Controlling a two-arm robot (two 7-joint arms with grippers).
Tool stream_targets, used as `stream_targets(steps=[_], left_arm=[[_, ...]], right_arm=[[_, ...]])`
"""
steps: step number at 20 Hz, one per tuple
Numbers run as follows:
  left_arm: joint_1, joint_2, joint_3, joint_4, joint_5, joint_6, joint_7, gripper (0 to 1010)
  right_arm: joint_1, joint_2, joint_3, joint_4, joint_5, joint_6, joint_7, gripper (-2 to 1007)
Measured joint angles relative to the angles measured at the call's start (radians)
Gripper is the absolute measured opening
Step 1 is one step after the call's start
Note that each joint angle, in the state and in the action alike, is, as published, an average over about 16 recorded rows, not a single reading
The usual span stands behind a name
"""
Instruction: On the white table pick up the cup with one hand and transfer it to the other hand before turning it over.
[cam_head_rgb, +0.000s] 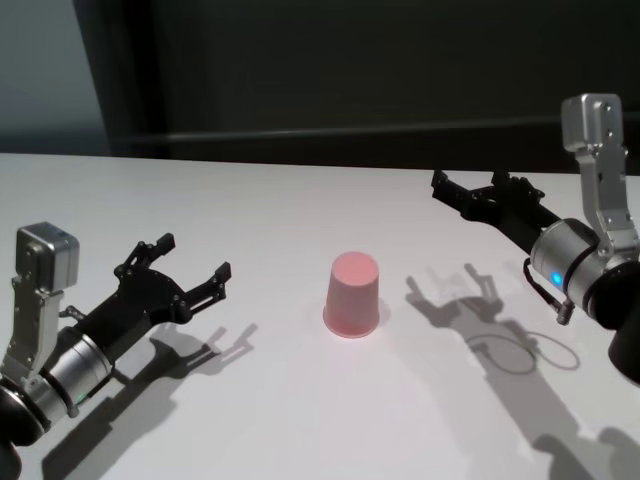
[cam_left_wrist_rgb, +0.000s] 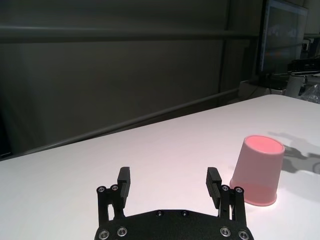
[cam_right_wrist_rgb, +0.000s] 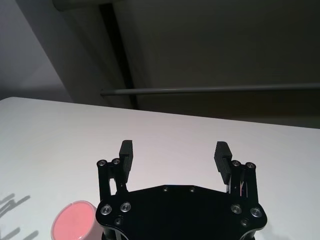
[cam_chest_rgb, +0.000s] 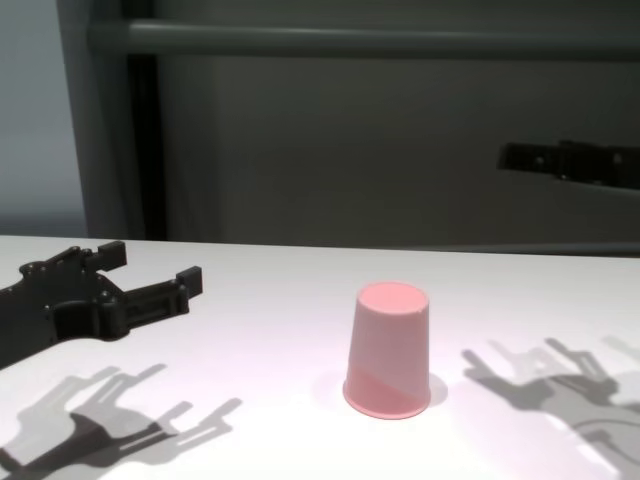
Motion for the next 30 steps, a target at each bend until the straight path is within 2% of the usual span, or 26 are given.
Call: stream_targets(steps=[4, 10, 18, 30], left_arm=[[0.0, 0.0, 0.0, 0.0, 0.0, 0.0, 0.0, 1001], [0.0, 0.0, 0.0, 0.0, 0.0, 0.0, 0.0, 1001], [0.0, 0.0, 0.0, 0.0, 0.0, 0.0, 0.0, 1001], [0.0, 0.0, 0.0, 0.0, 0.0, 0.0, 0.0, 1001]], right_arm=[[-0.022, 0.006, 0.024, 0.034, -0.007, -0.018, 0.009, 1000], [-0.051, 0.006, 0.041, 0.081, -0.019, -0.031, 0.025, 1000], [-0.072, -0.002, 0.047, 0.117, -0.03, -0.037, 0.035, 1000], [-0.073, -0.004, 0.046, 0.118, -0.028, -0.036, 0.036, 1000]])
